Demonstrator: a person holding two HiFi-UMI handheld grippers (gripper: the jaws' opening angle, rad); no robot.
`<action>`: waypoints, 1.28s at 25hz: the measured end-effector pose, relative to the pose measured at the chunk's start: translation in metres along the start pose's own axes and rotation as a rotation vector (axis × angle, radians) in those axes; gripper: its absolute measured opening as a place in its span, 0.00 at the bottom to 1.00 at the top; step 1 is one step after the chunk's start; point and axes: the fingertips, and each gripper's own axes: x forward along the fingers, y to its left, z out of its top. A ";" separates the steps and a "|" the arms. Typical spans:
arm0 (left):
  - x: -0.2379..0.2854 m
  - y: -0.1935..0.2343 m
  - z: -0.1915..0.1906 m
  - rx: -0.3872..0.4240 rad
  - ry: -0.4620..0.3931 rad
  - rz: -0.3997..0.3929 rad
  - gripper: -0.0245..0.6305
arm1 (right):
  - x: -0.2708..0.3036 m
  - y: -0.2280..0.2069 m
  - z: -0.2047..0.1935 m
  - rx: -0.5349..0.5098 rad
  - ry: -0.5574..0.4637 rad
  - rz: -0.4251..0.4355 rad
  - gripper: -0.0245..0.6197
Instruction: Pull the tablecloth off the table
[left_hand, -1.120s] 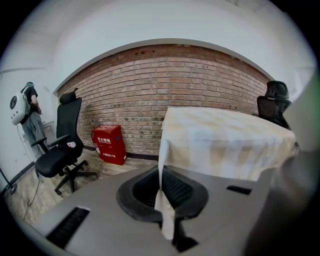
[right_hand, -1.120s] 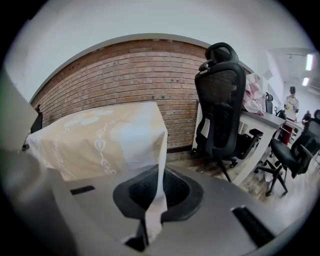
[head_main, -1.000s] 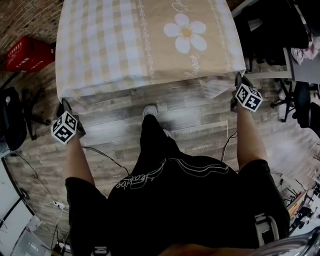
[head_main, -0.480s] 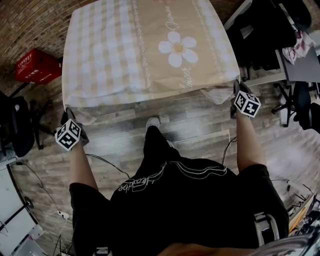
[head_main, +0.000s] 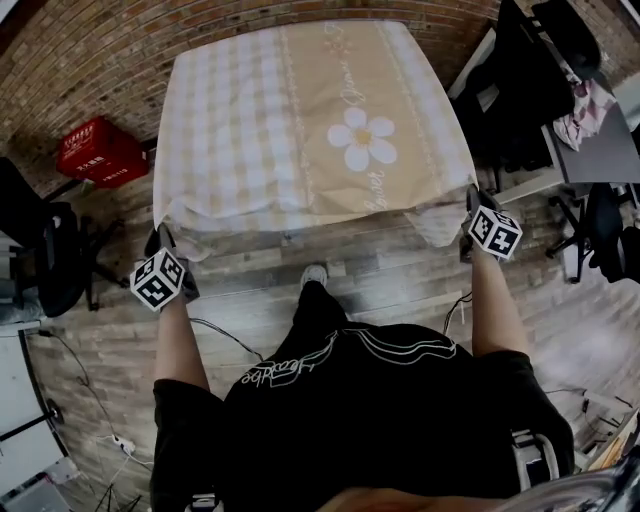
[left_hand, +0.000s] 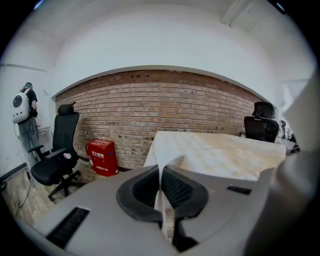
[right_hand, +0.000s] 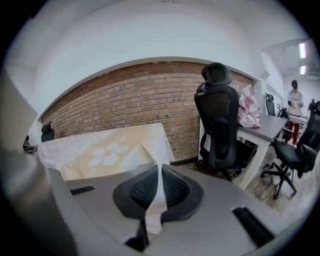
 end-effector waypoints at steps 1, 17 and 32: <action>-0.002 -0.003 0.005 -0.007 0.004 -0.004 0.04 | -0.003 0.005 0.008 -0.018 -0.007 0.003 0.03; -0.064 -0.087 0.066 -0.112 -0.105 -0.218 0.04 | -0.070 0.101 0.088 -0.115 -0.129 0.237 0.03; -0.137 -0.164 0.082 -0.116 -0.145 -0.366 0.04 | -0.124 0.137 0.088 -0.146 -0.150 0.401 0.04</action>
